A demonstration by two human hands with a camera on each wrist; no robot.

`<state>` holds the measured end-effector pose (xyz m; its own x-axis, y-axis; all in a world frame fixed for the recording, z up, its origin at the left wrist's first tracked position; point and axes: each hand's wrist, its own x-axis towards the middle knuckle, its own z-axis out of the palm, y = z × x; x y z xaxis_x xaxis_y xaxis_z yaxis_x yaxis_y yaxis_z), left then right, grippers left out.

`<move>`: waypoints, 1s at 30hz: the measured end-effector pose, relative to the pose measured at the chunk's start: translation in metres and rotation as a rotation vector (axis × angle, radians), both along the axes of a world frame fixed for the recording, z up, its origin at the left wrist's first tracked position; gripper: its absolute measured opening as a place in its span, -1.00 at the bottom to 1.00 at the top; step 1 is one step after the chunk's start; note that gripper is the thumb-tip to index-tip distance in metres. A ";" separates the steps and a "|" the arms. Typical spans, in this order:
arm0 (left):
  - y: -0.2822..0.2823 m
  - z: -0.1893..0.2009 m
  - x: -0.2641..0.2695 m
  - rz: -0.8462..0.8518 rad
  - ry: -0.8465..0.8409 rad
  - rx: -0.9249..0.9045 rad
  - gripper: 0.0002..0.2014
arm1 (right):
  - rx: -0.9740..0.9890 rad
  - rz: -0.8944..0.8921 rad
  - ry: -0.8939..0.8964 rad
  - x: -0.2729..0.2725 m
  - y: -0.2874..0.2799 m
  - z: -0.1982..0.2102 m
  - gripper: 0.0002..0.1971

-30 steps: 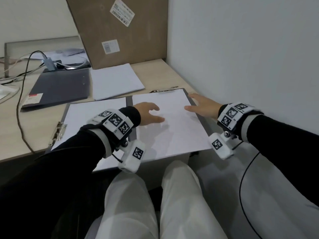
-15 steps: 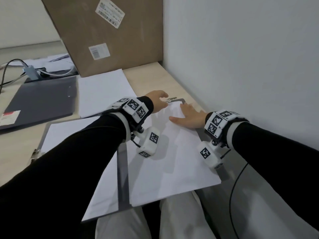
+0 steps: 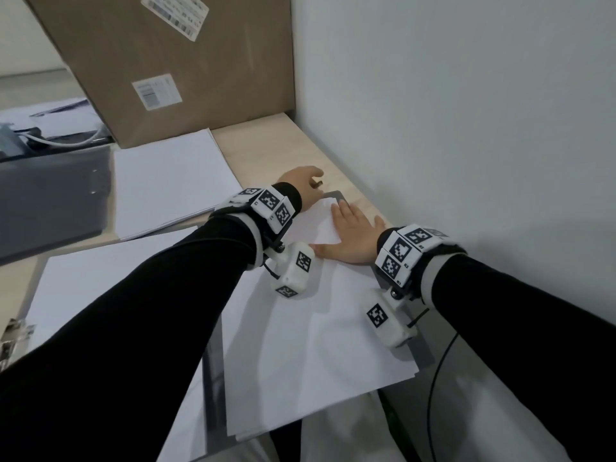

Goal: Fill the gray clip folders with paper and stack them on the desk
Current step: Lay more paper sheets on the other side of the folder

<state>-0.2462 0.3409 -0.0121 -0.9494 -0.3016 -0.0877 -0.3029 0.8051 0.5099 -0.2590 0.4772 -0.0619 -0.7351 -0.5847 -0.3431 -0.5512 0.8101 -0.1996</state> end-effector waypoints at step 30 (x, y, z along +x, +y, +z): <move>-0.057 -0.011 0.064 -0.178 -0.563 -0.706 -0.51 | 0.043 -0.019 -0.039 0.004 -0.001 0.007 0.08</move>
